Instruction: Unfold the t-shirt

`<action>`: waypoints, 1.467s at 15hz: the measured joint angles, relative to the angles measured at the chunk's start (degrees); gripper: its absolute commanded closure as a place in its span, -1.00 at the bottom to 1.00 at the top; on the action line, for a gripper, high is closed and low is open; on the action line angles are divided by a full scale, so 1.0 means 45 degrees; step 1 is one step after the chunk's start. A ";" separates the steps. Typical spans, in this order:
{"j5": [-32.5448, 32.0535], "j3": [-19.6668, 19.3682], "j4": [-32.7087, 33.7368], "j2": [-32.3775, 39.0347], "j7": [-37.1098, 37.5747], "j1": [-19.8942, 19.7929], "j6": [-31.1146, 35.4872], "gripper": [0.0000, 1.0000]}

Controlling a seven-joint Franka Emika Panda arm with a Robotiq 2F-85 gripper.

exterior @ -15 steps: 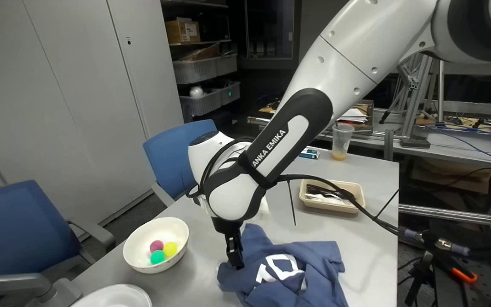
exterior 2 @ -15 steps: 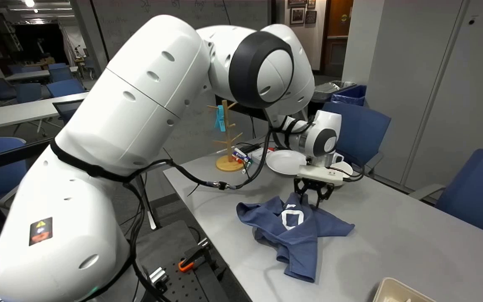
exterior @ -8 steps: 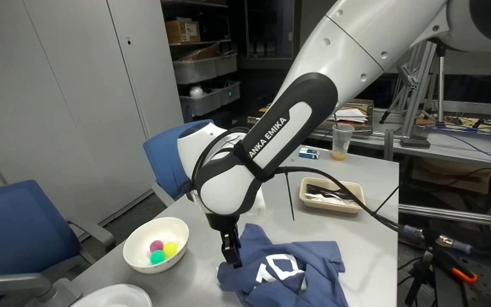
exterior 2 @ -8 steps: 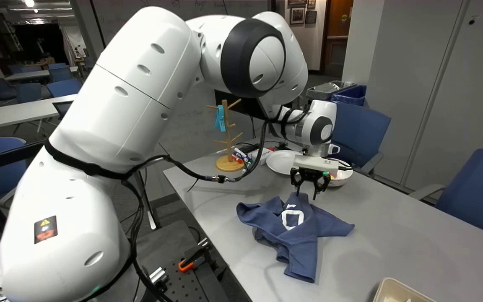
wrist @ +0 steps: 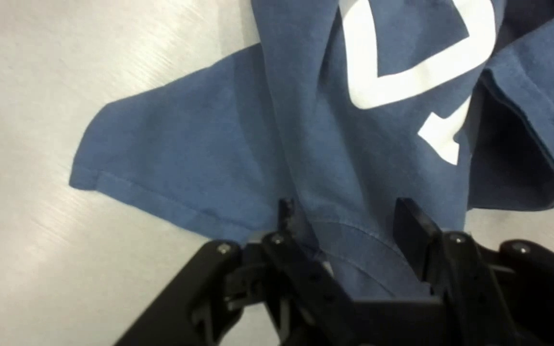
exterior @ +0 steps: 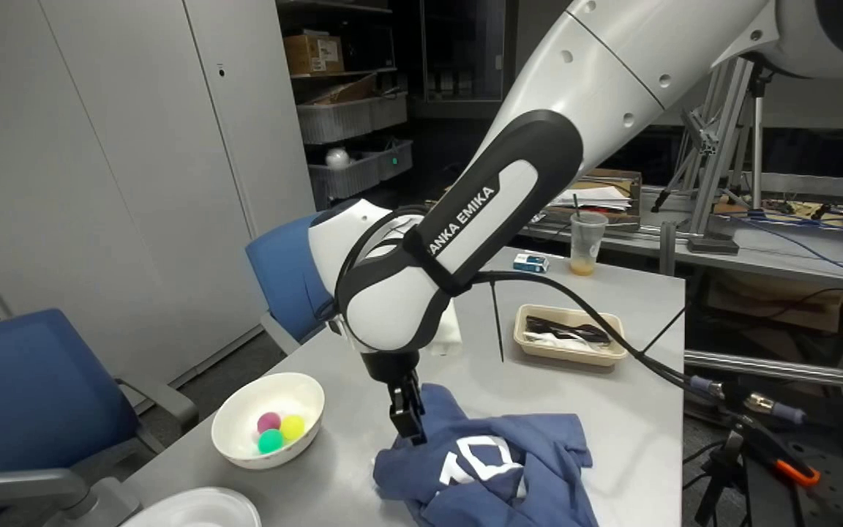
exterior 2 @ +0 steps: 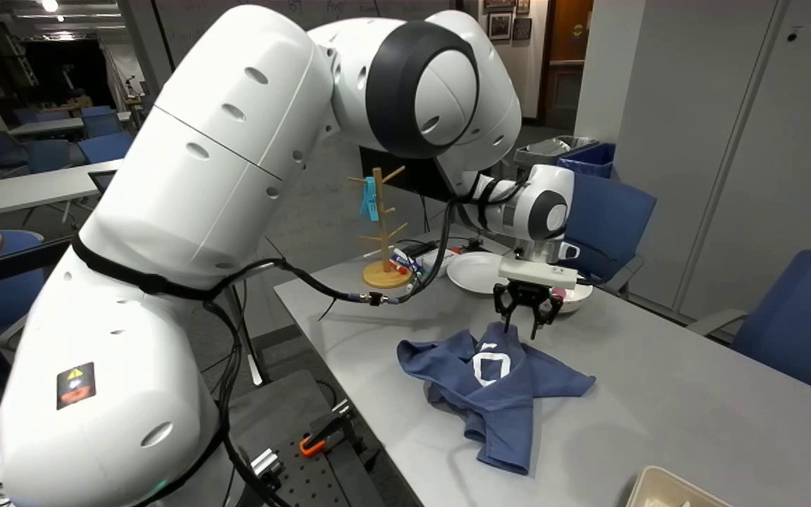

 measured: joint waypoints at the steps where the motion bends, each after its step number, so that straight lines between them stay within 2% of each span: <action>1: 0.0003 -0.0087 0.0004 0.0034 0.0000 -0.0061 -0.0081 0.04; 8: 0.0013 -0.0440 0.0100 0.0544 0.0098 -0.0452 -0.0532 -0.04; 10: 0.0013 -0.0436 0.0115 0.0655 0.0250 -0.0441 -0.0571 0.12; 11: 0.0013 -0.0435 0.0115 0.0693 0.0318 -0.0427 -0.0577 0.53; 13: 0.0013 -0.0436 0.0118 0.0772 0.0434 -0.0418 -0.0613 0.63; 15: 0.0013 -0.0444 0.0145 0.0866 0.0547 -0.0438 -0.0718 0.94; 16: 0.0021 -0.0460 0.0175 0.0918 0.0616 -0.0453 -0.0753 1.00; 22: 0.0035 -0.0502 0.0305 0.0840 0.0902 -0.0497 -0.0764 0.99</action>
